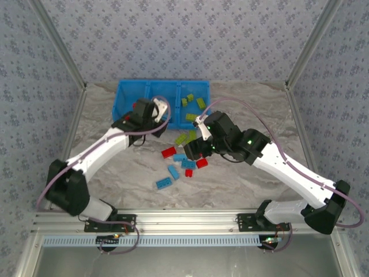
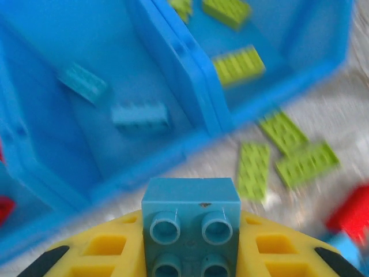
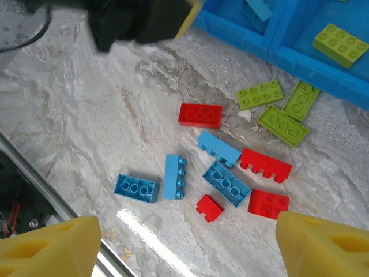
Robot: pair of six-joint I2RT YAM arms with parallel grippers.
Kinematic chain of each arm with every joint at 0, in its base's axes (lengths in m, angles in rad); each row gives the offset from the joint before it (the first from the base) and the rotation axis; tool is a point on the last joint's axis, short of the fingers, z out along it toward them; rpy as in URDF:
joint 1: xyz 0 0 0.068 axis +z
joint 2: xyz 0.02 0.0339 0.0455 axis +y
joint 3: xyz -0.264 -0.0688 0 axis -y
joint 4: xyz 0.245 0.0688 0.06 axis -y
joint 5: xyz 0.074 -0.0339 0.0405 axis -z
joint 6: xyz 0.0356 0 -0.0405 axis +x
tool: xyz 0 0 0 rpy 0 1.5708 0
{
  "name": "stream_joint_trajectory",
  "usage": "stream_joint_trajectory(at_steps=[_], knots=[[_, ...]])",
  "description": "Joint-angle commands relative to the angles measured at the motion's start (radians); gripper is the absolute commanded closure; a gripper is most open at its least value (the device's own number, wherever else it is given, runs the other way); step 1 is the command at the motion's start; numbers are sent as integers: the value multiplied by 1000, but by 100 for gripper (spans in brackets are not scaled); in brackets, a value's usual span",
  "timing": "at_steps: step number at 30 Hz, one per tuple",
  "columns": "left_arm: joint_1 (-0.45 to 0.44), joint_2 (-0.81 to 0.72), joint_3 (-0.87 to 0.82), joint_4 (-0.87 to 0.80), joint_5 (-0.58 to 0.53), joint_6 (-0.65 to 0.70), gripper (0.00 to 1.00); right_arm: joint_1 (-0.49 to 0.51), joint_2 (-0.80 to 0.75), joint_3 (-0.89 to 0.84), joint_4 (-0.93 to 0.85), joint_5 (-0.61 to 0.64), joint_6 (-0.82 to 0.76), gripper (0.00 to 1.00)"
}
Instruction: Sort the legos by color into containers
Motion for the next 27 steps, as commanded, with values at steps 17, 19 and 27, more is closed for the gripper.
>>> stream_joint_trajectory(at_steps=[17, 19, 27], knots=[[111, 182, 316, 27, 91, -76, 38, 9, -102, -131, -18, 165, 120, 17], [96, 66, 231, 34, 126, -87, 38, 6, -79, -140, -15, 187, 138, 17], [-30, -298, -106, -82, 141, -81, 37, -35, 41, -207, 44, 186, 188, 16]])
